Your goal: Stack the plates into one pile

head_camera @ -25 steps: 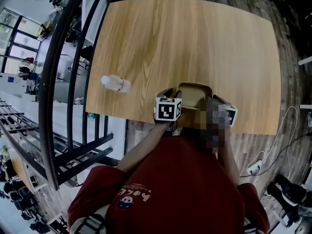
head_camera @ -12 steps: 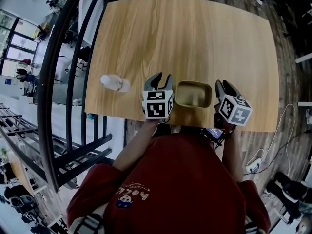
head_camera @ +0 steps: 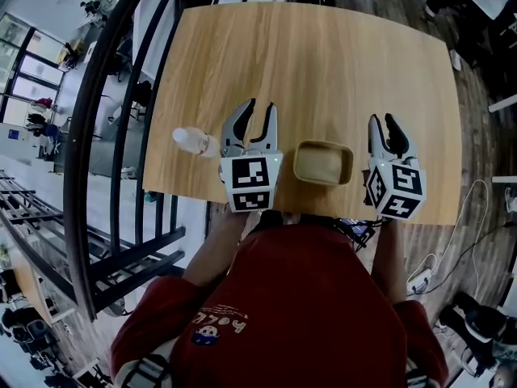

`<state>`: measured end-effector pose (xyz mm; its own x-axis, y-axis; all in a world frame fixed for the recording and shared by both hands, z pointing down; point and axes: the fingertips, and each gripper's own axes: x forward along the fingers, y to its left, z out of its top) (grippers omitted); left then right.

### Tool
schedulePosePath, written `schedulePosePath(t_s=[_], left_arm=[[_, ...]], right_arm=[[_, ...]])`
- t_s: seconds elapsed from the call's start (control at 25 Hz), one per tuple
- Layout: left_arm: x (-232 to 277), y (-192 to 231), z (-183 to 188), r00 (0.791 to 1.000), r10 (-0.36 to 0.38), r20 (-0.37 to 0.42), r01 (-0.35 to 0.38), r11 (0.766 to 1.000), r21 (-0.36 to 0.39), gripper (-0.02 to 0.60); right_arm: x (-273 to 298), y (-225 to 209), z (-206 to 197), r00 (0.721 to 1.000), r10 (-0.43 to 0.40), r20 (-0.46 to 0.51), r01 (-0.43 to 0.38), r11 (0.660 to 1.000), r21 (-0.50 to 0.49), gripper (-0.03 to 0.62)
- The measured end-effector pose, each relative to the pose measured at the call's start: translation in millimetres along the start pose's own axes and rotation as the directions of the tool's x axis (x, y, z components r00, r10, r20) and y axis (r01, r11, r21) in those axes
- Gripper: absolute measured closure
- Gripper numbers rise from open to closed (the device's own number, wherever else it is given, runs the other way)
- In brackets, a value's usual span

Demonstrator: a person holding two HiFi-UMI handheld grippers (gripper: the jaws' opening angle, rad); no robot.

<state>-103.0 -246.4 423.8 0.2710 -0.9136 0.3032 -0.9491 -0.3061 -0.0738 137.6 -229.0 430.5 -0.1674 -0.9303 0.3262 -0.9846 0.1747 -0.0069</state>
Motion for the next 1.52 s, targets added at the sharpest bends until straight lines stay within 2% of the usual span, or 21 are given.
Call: schedulePosePath(t_s=[0.16, 0.32, 0.52, 0.84, 0.96, 1.08, 1.32, 1.52], left_arm=[[-9, 4, 37, 0.997, -0.005, 0.083, 0.005, 1.0, -0.003, 0.453], [-19, 9, 72, 0.986, -0.002, 0.166, 0.0, 1.0, 0.014, 0.453], [-37, 16, 117, 0.959, 0.015, 0.285, -0.023, 0.999, 0.027, 0.453], [-63, 23, 179, 0.914, 0.012, 0.404, -0.025, 0.999, 0.027, 0.453], [-73, 22, 191, 0.906, 0.014, 0.424, -0.04, 0.998, 0.053, 0.453], [-75, 21, 190, 0.906, 0.014, 0.422, -0.055, 0.995, 0.085, 0.453], [-70, 16, 174, 0.924, -0.005, 0.383, -0.022, 0.998, 0.066, 0.454], [-69, 20, 168, 0.921, 0.001, 0.389, -0.028, 0.998, 0.064, 0.462]], right_arm=[[-8, 3, 42, 0.995, 0.005, 0.1, -0.001, 1.0, -0.031, 0.468], [-25, 0, 89, 0.976, -0.009, 0.219, 0.014, 1.0, -0.024, 0.468], [-49, -8, 136, 0.939, -0.033, 0.343, 0.046, 0.999, -0.029, 0.468], [-82, -16, 193, 0.874, -0.055, 0.482, 0.083, 0.996, -0.038, 0.468], [-93, -15, 202, 0.858, -0.053, 0.511, 0.08, 0.996, -0.033, 0.468], [-95, -17, 200, 0.851, -0.066, 0.522, 0.105, 0.993, -0.047, 0.468], [-90, -18, 184, 0.866, -0.085, 0.493, 0.114, 0.993, -0.03, 0.469], [-89, -19, 180, 0.867, -0.087, 0.491, 0.121, 0.992, -0.038, 0.47]])
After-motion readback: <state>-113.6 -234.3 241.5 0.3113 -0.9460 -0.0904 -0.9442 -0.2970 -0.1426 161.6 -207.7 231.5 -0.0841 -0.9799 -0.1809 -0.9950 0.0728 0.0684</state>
